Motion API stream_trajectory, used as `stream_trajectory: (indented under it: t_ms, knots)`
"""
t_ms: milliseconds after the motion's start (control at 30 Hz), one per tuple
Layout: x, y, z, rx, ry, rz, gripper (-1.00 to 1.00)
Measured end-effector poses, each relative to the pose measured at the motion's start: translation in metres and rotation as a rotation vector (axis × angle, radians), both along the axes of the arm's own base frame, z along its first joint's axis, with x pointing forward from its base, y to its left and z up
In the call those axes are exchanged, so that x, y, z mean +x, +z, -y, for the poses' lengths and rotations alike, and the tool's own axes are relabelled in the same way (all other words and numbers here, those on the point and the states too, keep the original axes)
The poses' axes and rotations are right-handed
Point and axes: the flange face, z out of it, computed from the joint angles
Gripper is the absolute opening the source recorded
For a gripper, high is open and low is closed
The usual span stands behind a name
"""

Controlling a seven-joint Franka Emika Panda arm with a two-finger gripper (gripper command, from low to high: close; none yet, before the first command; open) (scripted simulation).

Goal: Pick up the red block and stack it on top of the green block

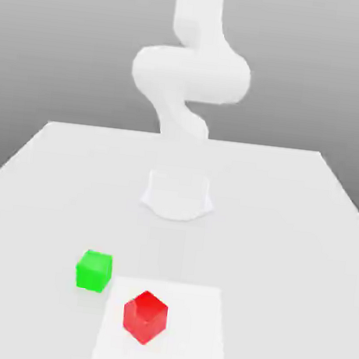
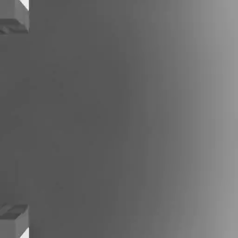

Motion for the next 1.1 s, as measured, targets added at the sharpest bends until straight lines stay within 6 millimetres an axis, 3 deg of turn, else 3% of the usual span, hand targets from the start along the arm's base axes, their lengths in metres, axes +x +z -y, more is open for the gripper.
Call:
stream_trajectory:
  t_ms: [167,333,500,700,867,900,1100]
  knots:
    - [0.053,-0.106,0.007,0.065,-0.131,-0.167,0.0]
    - [0.078,-0.215,0.016,0.124,-0.264,-0.326,0.0]
    - [0.075,-0.323,0.024,0.178,-0.403,-0.483,0.0]
    - [0.041,-0.441,0.029,0.235,-0.571,-0.663,0.0]
    - [0.036,-0.501,0.029,0.241,-0.593,-0.687,0.0]
    - [0.035,-0.512,0.028,0.241,-0.593,-0.687,-1.0]
    - [0.035,-0.518,0.028,0.241,-0.593,-0.686,-1.0]
